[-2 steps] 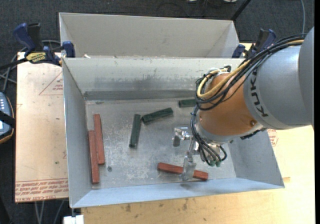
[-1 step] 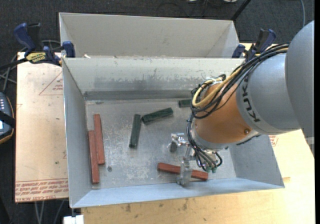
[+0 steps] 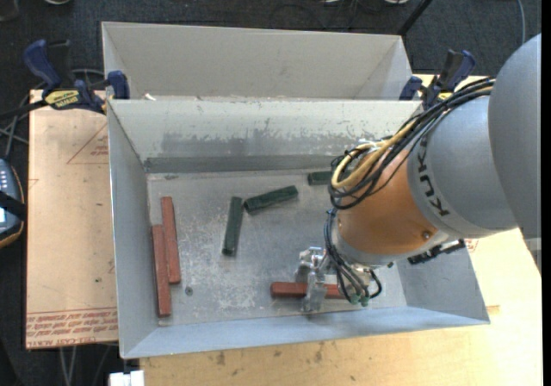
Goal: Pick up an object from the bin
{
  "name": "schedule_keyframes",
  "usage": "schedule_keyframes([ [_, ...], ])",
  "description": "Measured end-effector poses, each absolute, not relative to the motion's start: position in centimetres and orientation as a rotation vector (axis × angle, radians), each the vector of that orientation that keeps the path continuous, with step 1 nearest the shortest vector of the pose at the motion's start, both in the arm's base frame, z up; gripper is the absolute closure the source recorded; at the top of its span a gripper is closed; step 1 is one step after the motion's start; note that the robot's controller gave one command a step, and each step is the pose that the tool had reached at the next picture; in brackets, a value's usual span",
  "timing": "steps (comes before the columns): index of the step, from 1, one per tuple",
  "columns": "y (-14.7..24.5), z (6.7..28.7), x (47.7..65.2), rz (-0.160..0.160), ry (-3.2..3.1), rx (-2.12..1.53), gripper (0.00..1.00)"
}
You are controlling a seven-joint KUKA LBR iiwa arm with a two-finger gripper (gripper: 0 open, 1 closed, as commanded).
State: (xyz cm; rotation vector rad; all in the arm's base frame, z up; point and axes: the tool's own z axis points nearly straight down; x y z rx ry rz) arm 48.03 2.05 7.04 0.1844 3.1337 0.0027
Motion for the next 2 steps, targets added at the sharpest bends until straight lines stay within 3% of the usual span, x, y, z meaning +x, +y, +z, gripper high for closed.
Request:
schedule_keyframes([
  [2,2.05,7.56,47.87,0.002,3.140,0.184,1.00],
])
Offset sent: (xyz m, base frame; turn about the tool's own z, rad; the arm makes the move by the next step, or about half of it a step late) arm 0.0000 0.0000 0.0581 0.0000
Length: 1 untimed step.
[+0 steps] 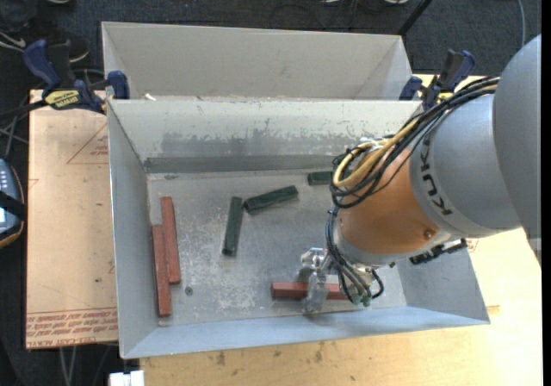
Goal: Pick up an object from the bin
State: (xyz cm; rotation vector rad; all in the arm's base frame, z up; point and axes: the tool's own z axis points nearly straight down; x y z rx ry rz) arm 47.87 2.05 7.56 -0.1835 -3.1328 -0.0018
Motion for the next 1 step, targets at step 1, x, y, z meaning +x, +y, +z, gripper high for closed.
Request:
schedule_keyframes([
  [1,2.06,9.29,47.83,-0.001,-3.132,-0.182,1.00],
])
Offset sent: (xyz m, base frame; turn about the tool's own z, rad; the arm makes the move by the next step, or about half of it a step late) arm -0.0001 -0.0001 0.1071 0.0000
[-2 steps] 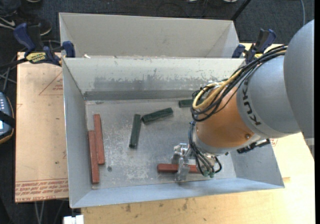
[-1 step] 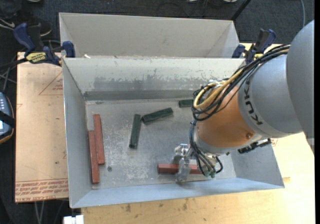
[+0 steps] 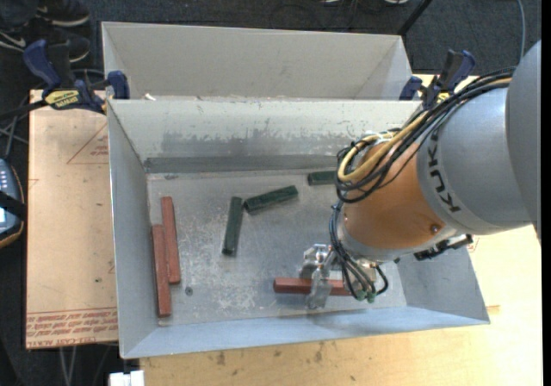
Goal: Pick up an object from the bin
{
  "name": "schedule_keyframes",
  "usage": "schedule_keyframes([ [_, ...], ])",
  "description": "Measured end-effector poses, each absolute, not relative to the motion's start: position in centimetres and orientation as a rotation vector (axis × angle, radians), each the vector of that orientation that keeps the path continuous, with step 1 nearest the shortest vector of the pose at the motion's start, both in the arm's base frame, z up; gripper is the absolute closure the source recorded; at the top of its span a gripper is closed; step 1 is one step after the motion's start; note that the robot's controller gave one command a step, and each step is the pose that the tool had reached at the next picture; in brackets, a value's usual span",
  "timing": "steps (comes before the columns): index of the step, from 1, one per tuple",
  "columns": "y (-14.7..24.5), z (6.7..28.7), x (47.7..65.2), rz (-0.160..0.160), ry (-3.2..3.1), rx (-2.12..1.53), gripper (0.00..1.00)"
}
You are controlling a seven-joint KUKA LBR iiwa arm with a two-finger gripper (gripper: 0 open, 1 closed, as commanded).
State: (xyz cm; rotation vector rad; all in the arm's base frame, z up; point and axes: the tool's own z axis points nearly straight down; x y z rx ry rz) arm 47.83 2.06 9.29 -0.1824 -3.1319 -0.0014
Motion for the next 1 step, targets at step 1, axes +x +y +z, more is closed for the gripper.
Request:
schedule_keyframes([
  [1,2.06,10.88,47.80,-0.001,-3.130,-0.182,1.00],
])
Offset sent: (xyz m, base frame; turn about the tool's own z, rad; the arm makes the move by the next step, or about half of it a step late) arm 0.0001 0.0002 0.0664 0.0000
